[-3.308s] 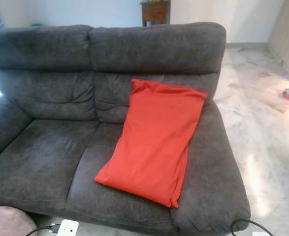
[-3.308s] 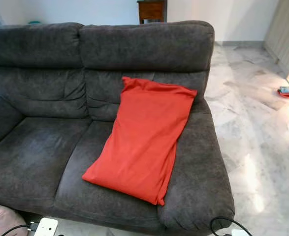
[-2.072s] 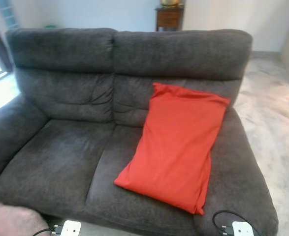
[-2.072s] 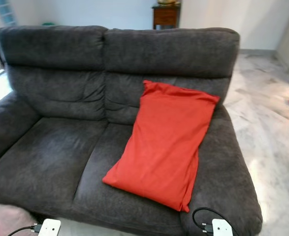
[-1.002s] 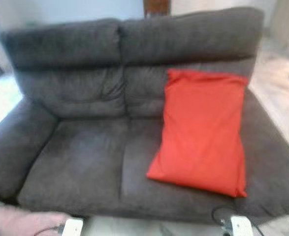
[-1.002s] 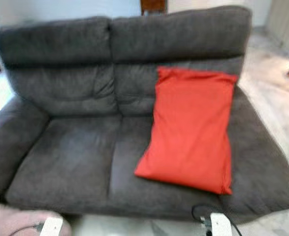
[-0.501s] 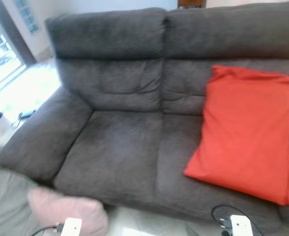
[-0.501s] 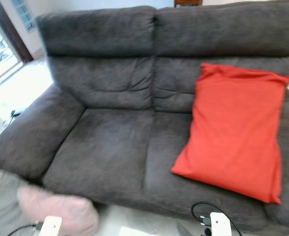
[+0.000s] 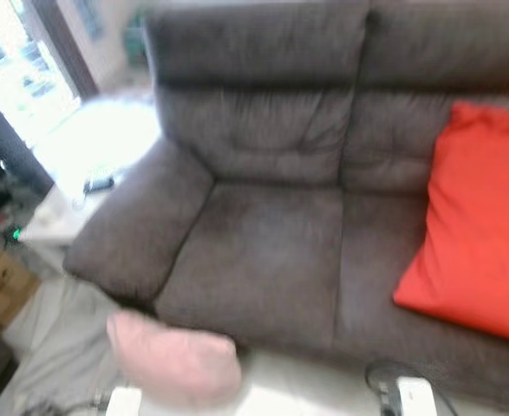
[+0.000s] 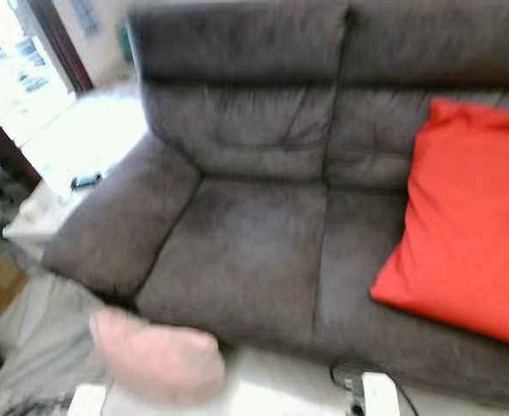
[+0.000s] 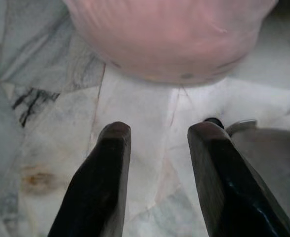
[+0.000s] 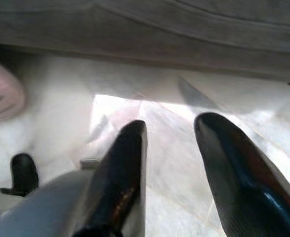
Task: Move the pillow to the sofa from floor
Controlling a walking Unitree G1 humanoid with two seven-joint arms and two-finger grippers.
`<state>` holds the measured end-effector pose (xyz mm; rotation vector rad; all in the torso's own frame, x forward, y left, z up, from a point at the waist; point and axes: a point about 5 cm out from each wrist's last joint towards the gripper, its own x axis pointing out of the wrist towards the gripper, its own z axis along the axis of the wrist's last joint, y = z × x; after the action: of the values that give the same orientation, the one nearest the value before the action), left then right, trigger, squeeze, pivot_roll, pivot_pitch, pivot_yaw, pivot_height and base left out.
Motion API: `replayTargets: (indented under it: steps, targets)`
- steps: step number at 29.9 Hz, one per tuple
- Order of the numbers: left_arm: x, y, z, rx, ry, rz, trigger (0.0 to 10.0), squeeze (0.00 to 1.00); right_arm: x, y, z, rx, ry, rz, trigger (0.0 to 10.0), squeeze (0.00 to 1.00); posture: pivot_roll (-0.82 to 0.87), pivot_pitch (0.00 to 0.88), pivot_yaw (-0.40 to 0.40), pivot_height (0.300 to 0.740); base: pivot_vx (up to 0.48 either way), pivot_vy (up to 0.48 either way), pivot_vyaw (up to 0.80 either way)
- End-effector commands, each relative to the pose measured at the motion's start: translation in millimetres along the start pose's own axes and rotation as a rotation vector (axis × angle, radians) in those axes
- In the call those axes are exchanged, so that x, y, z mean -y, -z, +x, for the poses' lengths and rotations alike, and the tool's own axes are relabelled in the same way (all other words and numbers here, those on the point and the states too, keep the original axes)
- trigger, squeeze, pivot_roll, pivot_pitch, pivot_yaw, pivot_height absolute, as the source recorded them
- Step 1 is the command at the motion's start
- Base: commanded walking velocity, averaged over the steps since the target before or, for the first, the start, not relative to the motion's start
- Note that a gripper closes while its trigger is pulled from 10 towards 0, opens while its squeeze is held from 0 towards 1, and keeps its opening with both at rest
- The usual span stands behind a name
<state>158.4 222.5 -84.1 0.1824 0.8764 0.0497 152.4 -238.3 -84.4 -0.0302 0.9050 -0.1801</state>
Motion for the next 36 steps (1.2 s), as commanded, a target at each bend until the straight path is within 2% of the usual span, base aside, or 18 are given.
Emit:
replayTargets:
  steps: [1,27,34,36]
  targets:
    - [-4.1,16.1,-5.3,-0.049,-0.01,0.006,10.0,0.0,-5.5,6.2,-1.1,-0.02,-0.013,0.018,10.0,0.0,-0.05,0.081,0.077,0.74,0.0,0.349,0.0]
    - [-1.7,18.4,-6.0,-0.054,-0.006,0.004,10.0,0.0,-5.4,8.1,-0.9,-0.045,-0.003,0.025,10.0,0.0,-0.05,0.077,0.073,0.74,0.0,0.345,0.0]
    - [-1.4,18.5,-6.1,-0.054,-0.006,0.001,10.0,0.0,-6.6,7.7,-0.8,-0.039,-0.008,0.038,10.0,0.0,-0.05,0.078,0.073,0.74,0.0,0.345,-0.79]
    - [-1.3,18.6,-6.1,-0.054,-0.006,0.001,10.0,0.0,-6.8,7.5,-0.8,-0.036,-0.009,0.038,10.0,0.0,-0.05,0.078,0.074,0.74,0.0,0.349,0.0]
